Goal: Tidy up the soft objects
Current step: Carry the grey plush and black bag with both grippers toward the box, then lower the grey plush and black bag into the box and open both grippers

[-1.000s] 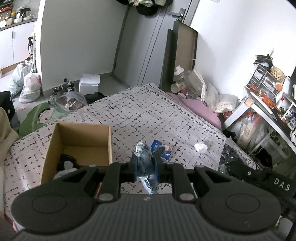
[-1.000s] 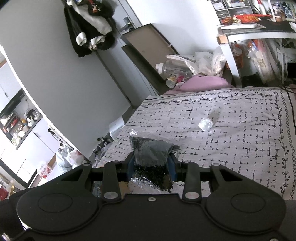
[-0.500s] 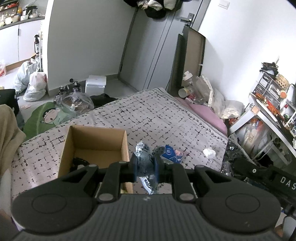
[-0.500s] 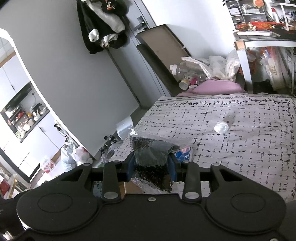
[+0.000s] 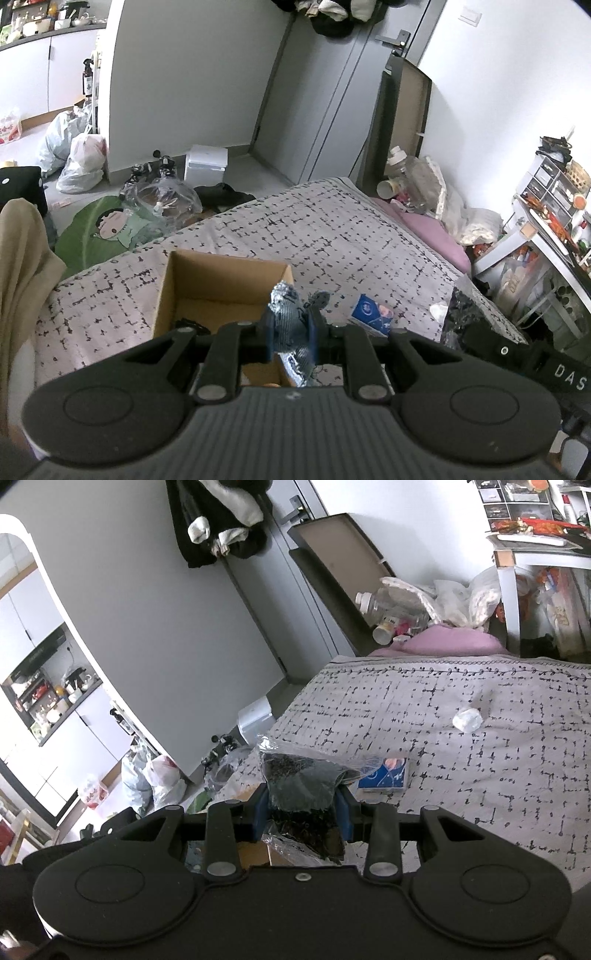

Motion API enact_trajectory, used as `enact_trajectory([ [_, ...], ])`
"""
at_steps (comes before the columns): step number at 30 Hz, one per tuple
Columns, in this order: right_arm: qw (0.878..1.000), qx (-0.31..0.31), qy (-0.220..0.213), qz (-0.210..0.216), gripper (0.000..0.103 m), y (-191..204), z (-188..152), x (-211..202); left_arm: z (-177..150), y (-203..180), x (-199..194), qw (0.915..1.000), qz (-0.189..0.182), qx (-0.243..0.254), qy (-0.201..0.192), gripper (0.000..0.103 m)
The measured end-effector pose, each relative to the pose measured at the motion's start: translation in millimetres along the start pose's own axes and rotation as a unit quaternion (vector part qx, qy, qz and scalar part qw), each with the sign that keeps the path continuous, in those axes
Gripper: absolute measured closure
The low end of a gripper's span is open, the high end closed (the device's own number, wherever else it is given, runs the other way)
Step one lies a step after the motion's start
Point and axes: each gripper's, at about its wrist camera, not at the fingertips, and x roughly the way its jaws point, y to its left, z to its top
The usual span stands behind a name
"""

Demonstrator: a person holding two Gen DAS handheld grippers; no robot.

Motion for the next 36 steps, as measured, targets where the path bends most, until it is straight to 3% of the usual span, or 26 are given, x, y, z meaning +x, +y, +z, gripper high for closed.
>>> enact_trajectory([
  [18, 1.0, -0.015, 0.0, -0.003, 0.066, 33, -11, 32, 12, 58, 32, 0.9993, 0.016, -0.028, 0.017, 0.087],
  [29, 0.999, -0.024, 0.028, 0.011, 0.066, 53, -23, 62, 21, 93, 52, 0.9973, 0.036, -0.057, 0.032, 0.087],
  [36, 0.998, -0.032, 0.052, 0.017, 0.066, 65, -34, 84, 21, 105, 72, 0.9962, 0.03, -0.065, 0.05, 0.087],
])
